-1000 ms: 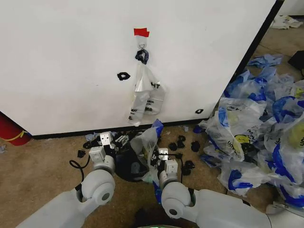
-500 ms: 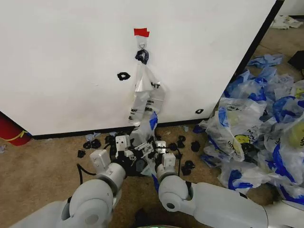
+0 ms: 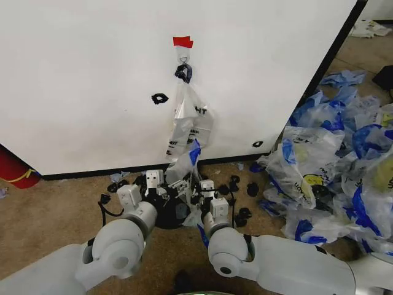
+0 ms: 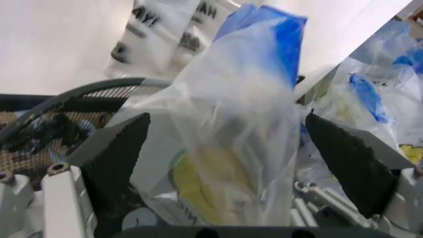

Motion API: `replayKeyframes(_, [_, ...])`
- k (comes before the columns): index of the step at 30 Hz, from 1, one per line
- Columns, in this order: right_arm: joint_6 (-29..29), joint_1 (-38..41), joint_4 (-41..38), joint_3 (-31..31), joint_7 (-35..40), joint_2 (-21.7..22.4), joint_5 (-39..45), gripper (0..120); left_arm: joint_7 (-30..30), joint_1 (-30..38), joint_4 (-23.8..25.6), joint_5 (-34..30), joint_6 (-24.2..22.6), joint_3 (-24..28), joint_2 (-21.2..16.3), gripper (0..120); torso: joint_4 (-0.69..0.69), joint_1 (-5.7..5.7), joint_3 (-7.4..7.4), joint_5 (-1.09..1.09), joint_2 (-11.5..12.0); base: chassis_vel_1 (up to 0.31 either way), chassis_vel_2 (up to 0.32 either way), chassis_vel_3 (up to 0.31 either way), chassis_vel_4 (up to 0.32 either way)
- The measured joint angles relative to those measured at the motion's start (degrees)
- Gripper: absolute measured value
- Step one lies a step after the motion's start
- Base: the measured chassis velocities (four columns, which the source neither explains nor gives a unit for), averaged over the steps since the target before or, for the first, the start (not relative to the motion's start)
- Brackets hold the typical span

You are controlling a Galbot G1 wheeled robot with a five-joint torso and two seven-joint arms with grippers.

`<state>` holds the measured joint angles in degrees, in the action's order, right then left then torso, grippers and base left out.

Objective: Pick up the garbage bag from the wall and place it over the trash bin.

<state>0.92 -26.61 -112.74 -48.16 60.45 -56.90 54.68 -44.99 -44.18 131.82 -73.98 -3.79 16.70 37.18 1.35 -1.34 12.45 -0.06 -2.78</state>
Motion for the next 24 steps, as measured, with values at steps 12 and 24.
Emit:
replayKeyframes(12, [0.00,0.48,0.20,-0.34,-0.12,-0.12,-0.12,0,-0.24,1.73,-1.49,-1.57,-0.16,1.25,1.25,91,0.00,0.00,0.00,0.00,0.00,0.000,0.000,0.000,0.000])
replayKeyframes(24, [-0.13,0.23,0.24,-0.44,-0.34,0.00,-0.84,0,-0.30,1.94,-2.39,-1.59,-0.19,1.55,1.76,56,0.00,0.00,0.00,0.00,0.00,0.000,0.000,0.000,0.000])
